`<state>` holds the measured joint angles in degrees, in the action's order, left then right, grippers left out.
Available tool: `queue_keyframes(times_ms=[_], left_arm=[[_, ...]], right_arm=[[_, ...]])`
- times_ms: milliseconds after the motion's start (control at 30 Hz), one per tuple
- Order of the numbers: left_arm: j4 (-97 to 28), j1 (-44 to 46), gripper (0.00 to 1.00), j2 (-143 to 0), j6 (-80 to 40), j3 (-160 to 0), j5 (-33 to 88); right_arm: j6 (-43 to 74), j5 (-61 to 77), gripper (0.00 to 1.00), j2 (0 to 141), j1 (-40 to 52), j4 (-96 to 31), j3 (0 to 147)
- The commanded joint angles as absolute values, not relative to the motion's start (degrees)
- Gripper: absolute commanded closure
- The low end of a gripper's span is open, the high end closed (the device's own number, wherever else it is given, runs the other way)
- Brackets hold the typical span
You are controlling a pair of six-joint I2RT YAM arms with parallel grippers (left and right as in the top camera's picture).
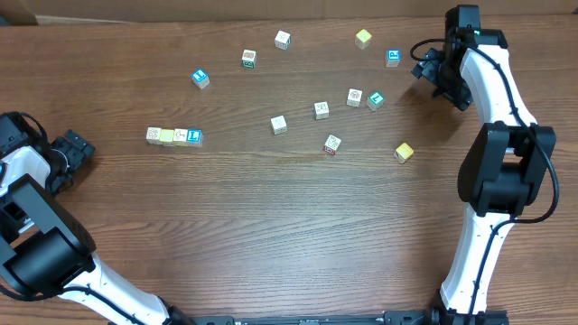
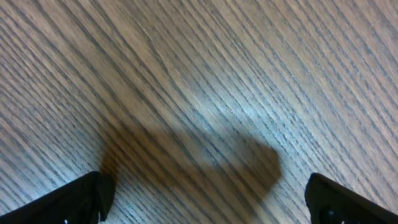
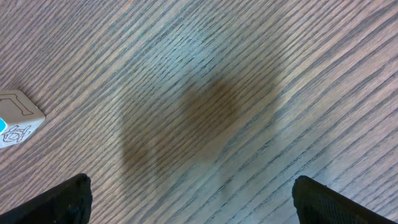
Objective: Form a horizontal line
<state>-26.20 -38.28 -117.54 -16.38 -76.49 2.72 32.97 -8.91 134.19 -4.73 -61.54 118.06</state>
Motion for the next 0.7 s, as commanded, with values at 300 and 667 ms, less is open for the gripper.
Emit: queue_keyframes(times_ms=[300, 667], left_arm=[[-28.49, -39.29, 0.0, -121.78, -17.17, -73.12, 1.06], [-28.49, -39.44, 0.0, -117.97, -17.17, -73.12, 1.06]], right_arm=[[33.12, -8.93, 0.0, 132.86, -4.69, -61.3, 117.73], [33.12, -8.93, 0.0, 132.86, -4.69, -61.3, 117.73]])
